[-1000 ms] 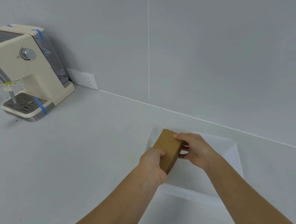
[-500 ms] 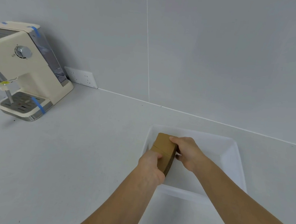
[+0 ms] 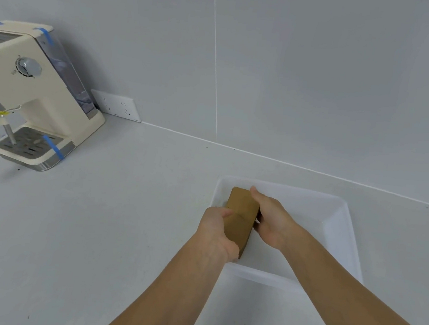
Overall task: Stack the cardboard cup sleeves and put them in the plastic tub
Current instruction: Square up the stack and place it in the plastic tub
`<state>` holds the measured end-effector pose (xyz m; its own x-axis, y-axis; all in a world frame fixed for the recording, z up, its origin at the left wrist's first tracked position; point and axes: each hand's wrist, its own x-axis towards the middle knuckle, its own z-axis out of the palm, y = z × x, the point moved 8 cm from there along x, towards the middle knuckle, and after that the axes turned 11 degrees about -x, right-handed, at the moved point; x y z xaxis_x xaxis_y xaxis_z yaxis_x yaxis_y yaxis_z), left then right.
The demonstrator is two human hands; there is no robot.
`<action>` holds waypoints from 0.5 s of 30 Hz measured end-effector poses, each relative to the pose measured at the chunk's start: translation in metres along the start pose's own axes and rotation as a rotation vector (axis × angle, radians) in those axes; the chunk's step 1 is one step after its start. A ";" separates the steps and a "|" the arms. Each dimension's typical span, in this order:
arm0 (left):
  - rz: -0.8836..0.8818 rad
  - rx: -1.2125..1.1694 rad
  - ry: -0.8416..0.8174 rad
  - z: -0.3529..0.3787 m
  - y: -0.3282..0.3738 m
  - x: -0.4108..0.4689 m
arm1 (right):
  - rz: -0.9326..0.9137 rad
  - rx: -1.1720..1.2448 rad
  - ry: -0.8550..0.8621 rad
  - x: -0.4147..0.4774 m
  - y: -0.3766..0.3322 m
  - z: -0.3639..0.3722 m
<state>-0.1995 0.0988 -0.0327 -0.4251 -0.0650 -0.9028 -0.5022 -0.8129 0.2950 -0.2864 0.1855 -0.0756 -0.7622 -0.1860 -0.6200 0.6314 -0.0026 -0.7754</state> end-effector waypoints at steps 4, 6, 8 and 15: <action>-0.006 0.043 -0.033 0.000 0.005 -0.012 | 0.012 -0.040 0.006 0.001 0.001 -0.001; -0.042 0.024 -0.072 -0.001 0.005 -0.020 | 0.018 -0.034 0.005 0.002 0.002 -0.002; -0.131 -0.030 -0.160 0.001 0.002 -0.030 | 0.022 -0.031 0.001 0.002 0.004 -0.003; 0.088 0.194 -0.385 -0.002 0.061 -0.053 | 0.056 0.038 0.042 0.002 0.011 -0.012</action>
<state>-0.2061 0.0514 0.0323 -0.7036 0.1214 -0.7001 -0.5682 -0.6879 0.4517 -0.2824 0.1972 -0.0872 -0.7303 -0.1456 -0.6675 0.6777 -0.0311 -0.7347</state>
